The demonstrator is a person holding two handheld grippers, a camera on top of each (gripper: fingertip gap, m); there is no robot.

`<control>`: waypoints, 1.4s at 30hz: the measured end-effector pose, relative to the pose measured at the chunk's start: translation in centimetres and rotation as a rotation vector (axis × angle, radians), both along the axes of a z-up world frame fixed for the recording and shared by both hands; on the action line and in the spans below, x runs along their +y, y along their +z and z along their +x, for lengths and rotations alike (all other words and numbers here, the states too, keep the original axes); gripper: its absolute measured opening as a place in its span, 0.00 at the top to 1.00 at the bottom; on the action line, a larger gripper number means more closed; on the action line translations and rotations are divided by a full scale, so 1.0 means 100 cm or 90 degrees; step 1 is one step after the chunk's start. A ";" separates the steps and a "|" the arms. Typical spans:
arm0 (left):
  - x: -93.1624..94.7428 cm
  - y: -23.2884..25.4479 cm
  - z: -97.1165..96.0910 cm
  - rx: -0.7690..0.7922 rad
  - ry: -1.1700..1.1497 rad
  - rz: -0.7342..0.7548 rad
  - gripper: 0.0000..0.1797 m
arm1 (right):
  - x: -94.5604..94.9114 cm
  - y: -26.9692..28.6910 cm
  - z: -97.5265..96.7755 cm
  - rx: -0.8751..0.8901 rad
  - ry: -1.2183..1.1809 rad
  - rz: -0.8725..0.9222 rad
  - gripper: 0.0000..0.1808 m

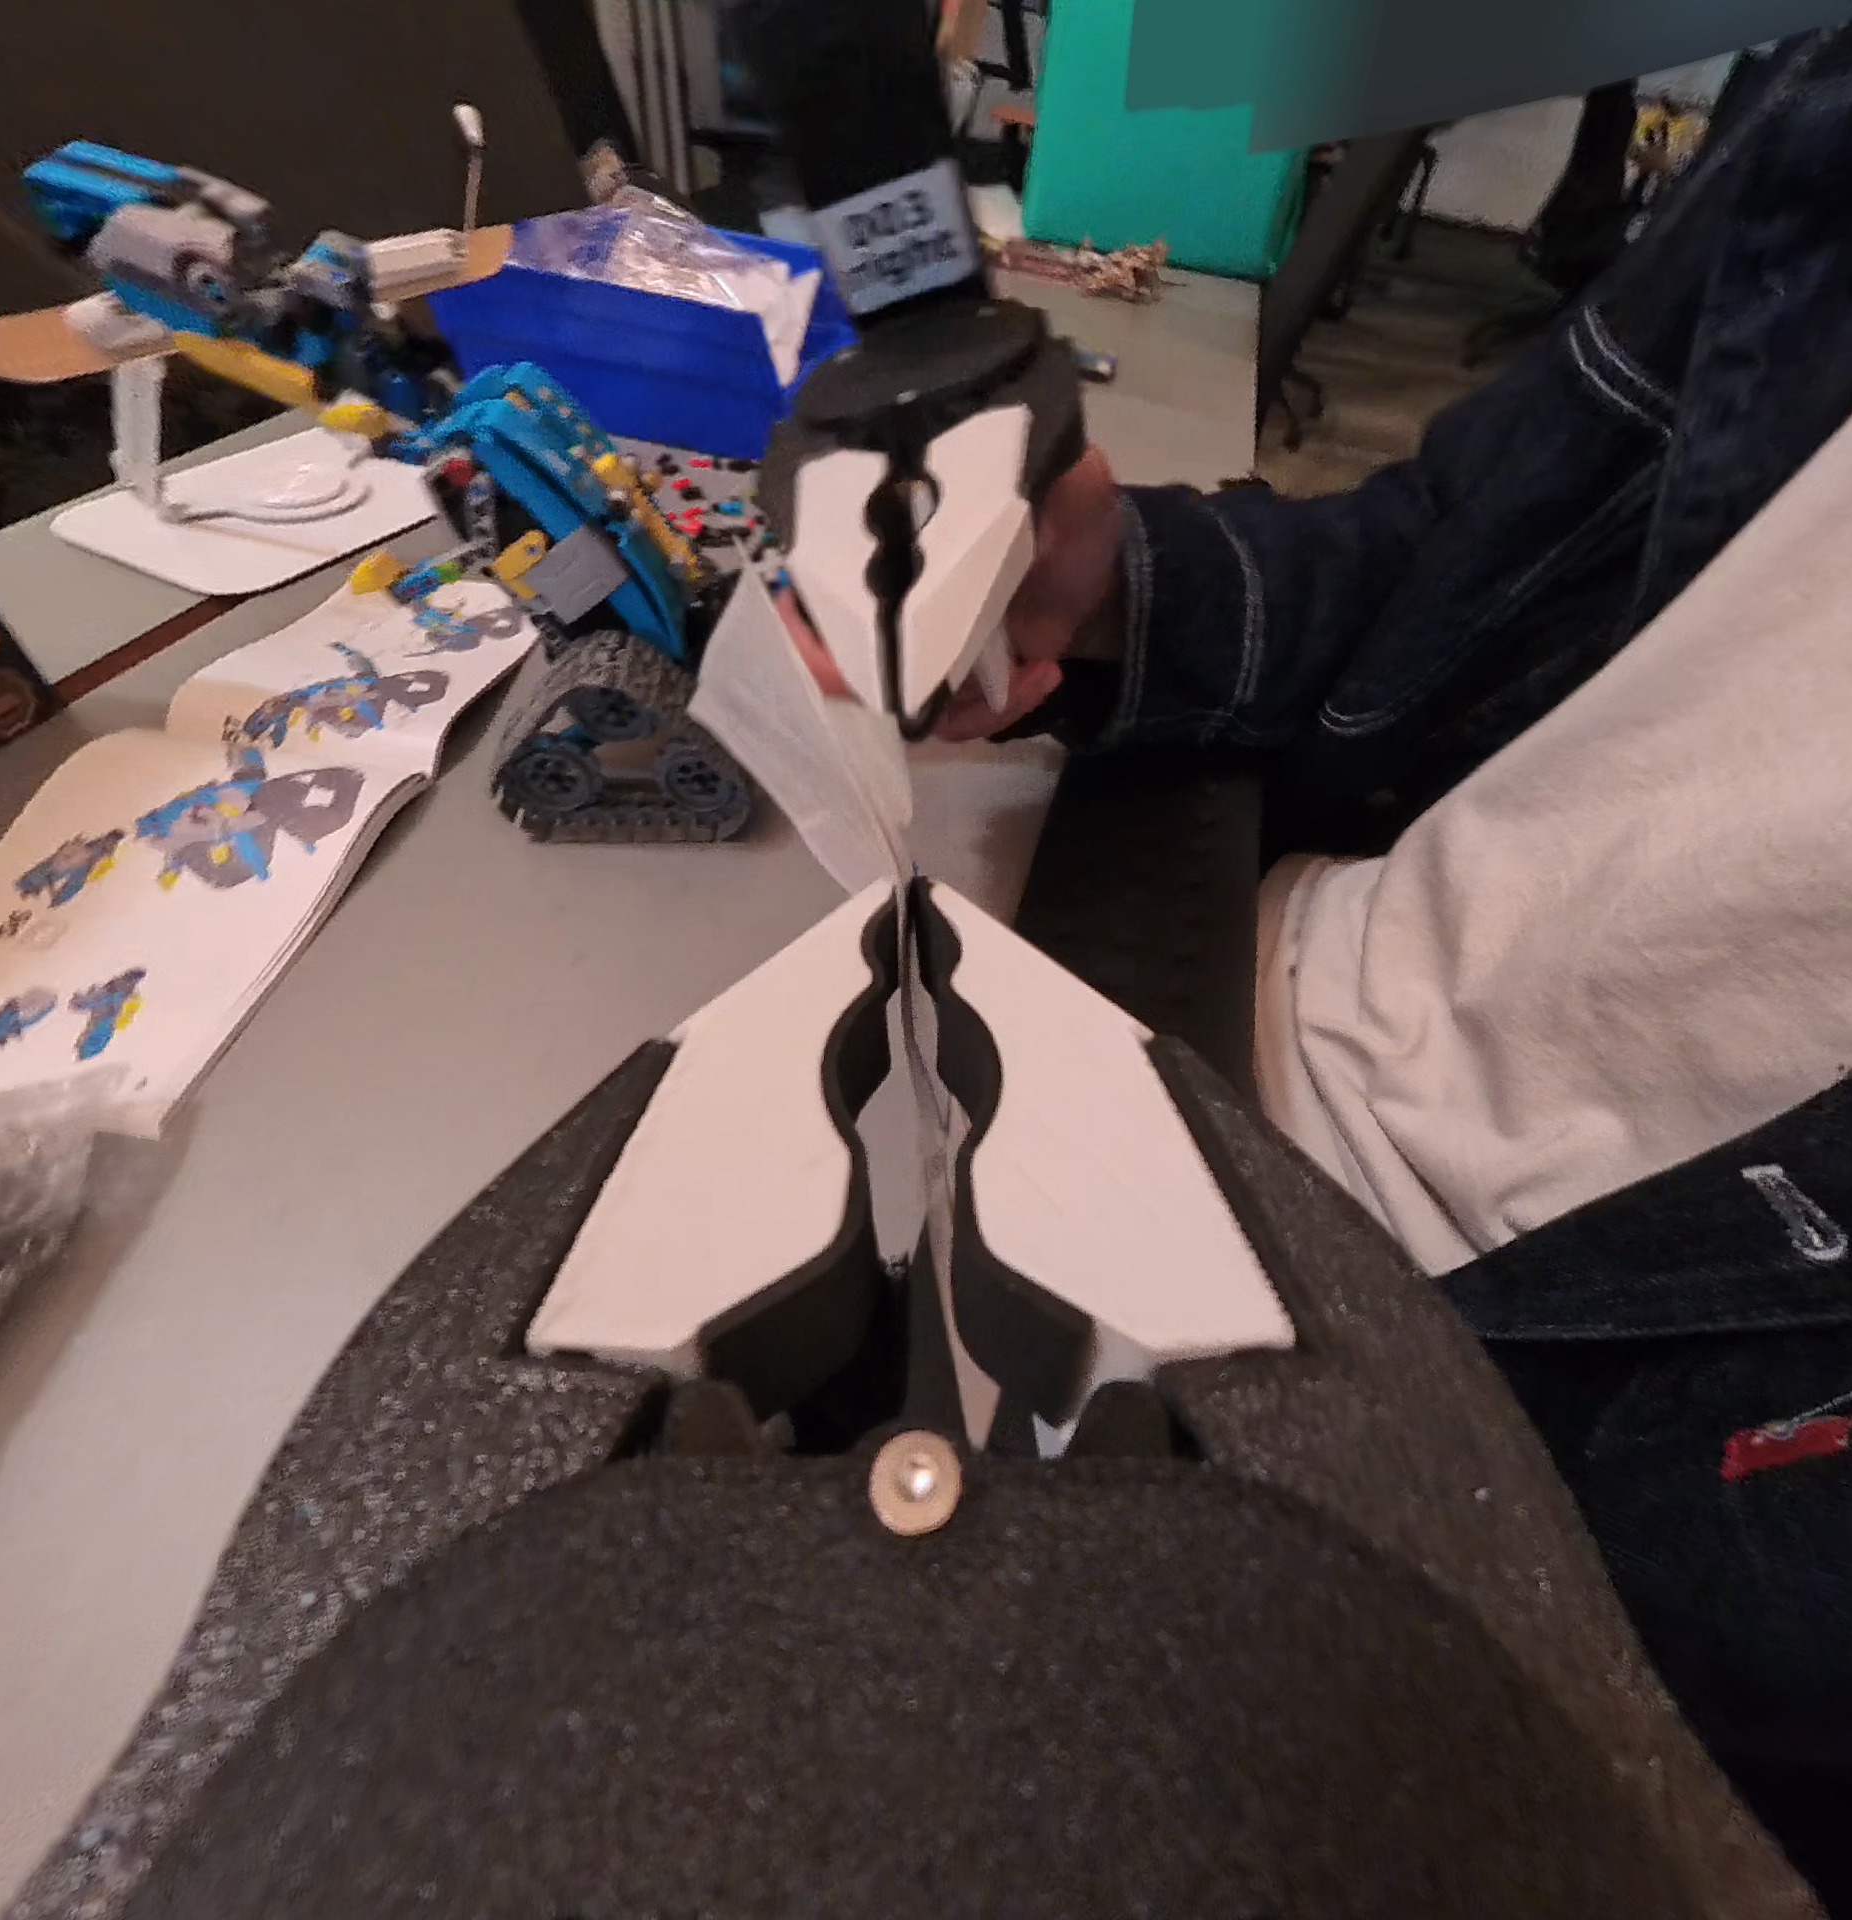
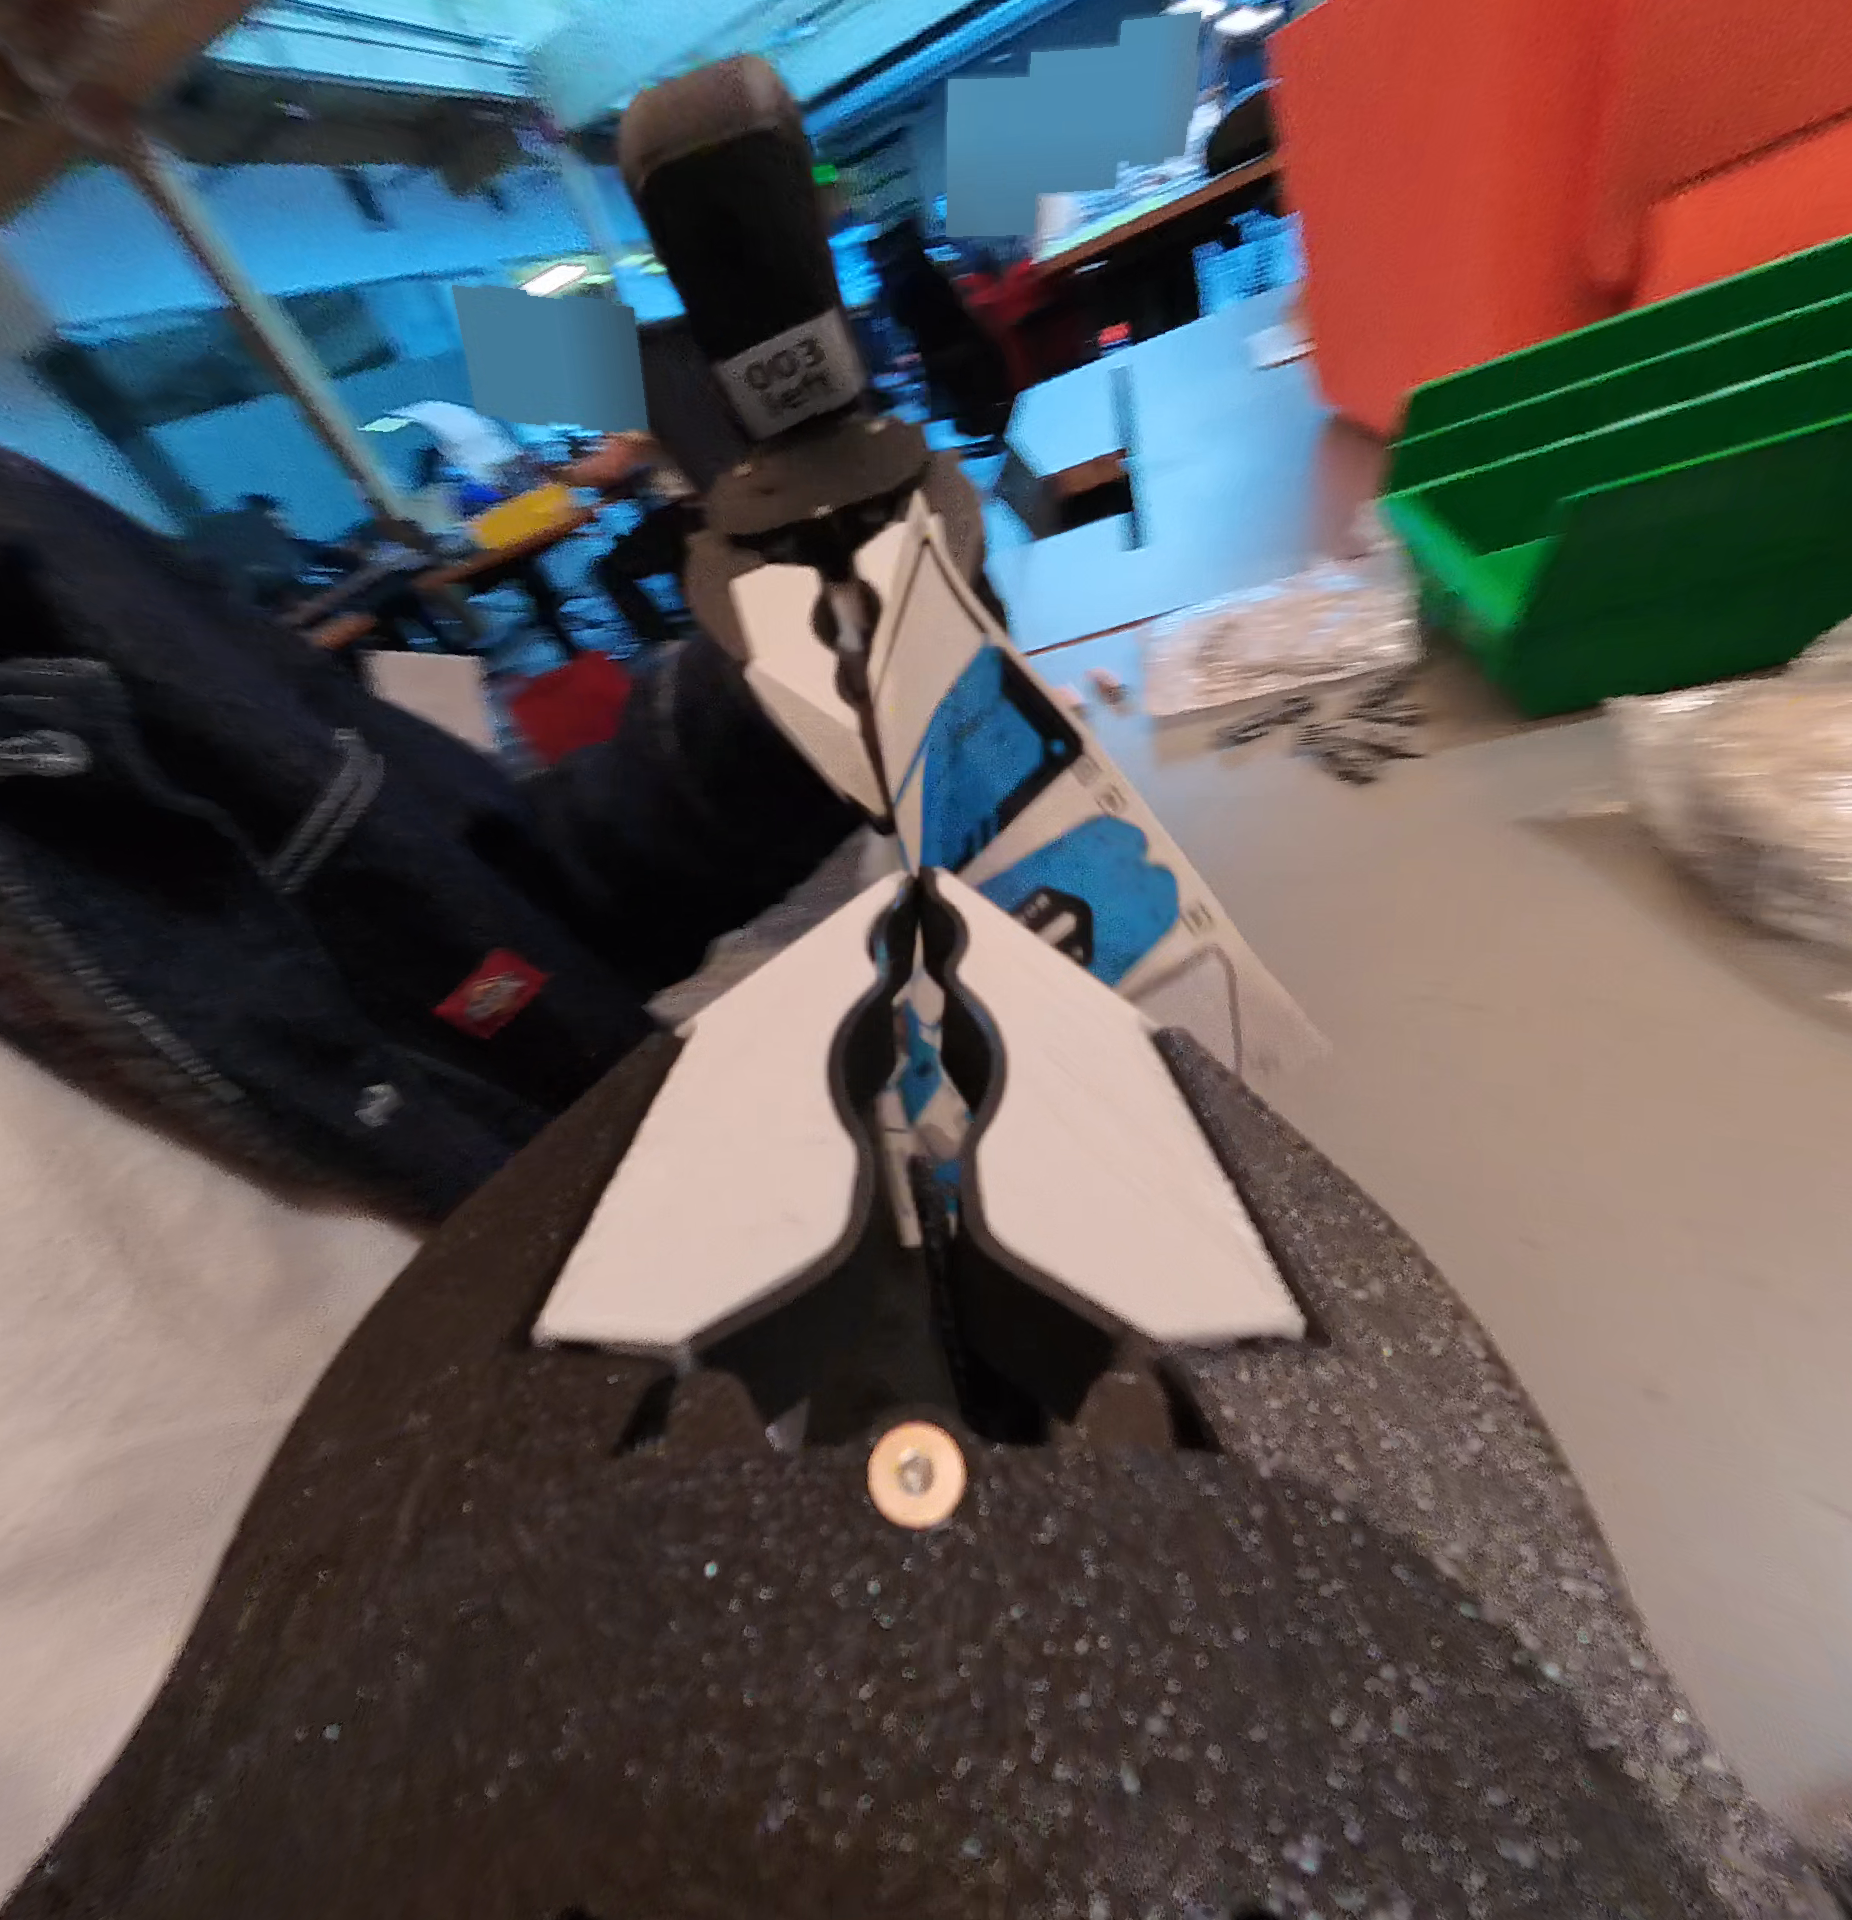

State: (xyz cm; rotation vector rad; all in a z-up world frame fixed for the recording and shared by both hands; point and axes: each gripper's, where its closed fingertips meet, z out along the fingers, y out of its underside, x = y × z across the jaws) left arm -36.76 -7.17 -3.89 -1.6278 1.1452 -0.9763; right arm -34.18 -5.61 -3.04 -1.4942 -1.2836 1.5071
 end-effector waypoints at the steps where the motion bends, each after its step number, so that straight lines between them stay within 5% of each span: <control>1: 0.002 -0.001 -0.005 -0.015 0.006 -0.014 1.00 | 0.006 0.002 0.004 -0.001 -0.043 0.030 1.00; 5: 0.014 -0.004 -0.021 -0.066 0.030 -0.071 1.00 | 0.013 0.022 0.035 0.020 -0.163 0.075 1.00; 10: 0.071 -0.031 -0.045 -0.067 0.188 -0.192 1.00 | 0.018 0.076 0.115 0.135 -0.229 -0.033 1.00; 16: 0.116 -0.107 -0.059 0.161 0.328 -0.281 1.00 | 0.085 0.090 0.225 0.255 -0.346 -0.196 1.00; 19: 0.126 -0.122 -0.064 0.249 0.380 -0.266 0.86 | 0.119 0.054 0.254 0.280 -0.337 -0.369 1.00; 22: 0.146 -0.102 -0.094 0.386 0.510 -0.142 0.68 | 0.140 0.033 0.266 0.336 -0.309 -0.532 1.00; 25: 0.167 -0.025 -0.078 0.490 0.553 0.151 0.65 | 0.146 0.004 0.254 0.265 -0.304 -0.599 1.00; 28: 0.165 0.039 0.015 0.492 0.406 0.469 0.69 | 0.136 0.008 0.239 0.262 -0.232 -0.657 1.00; 31: 0.138 0.051 0.119 0.428 0.232 0.691 0.73 | 0.123 0.021 0.226 0.261 -0.190 -0.698 1.00; 38: 0.084 0.056 0.217 0.185 0.262 0.664 0.74 | 0.083 0.052 0.197 0.233 -0.290 -0.609 1.00; 42: 0.068 0.065 0.215 0.179 0.322 0.696 0.84 | 0.062 0.058 0.191 0.237 -0.334 -0.577 1.00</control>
